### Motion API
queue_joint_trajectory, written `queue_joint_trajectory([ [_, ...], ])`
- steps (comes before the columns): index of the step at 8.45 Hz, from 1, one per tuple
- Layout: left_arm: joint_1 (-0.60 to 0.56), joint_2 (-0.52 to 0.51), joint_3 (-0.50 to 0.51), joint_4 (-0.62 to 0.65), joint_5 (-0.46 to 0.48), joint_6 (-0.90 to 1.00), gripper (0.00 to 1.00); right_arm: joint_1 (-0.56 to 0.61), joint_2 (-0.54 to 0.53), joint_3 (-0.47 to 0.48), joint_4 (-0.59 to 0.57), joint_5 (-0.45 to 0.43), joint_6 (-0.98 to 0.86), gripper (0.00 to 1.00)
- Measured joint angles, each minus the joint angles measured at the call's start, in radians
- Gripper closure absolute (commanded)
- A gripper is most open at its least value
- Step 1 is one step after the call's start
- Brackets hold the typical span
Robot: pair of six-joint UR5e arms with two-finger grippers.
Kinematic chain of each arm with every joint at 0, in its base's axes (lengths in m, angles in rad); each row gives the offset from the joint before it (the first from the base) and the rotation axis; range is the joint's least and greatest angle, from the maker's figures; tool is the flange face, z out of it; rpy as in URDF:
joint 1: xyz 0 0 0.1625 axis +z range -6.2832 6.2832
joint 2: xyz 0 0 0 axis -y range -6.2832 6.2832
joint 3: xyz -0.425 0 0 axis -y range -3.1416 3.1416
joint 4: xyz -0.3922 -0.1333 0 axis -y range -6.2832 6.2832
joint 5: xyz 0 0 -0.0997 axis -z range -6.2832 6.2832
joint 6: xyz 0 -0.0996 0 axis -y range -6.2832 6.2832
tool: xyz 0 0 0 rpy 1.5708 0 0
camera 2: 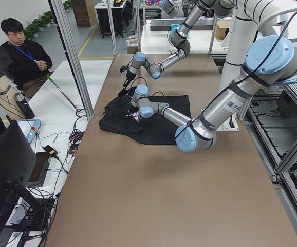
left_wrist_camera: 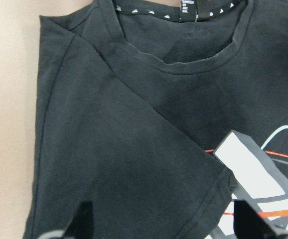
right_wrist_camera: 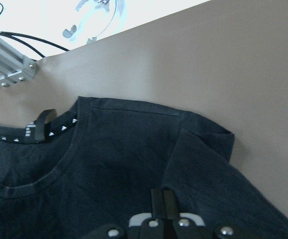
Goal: Fold clothes
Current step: 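Release the left sleeve while the right gripper grasps the other sleeve, then fold the sleeve with the right gripper inward over the logo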
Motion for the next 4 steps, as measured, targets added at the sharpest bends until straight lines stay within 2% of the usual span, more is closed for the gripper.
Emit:
queue_joint_trajectory([
  [2, -0.018, 0.009, 0.002, -0.004, -0.014, 0.021, 0.0, -0.097, 0.056, -0.005, -0.059, -0.134, 0.087, 1.0],
  [4, -0.024, 0.011, 0.003, -0.005, -0.017, 0.025, 0.0, -0.162, 0.091, -0.04, -0.081, -0.213, 0.12, 1.0],
])
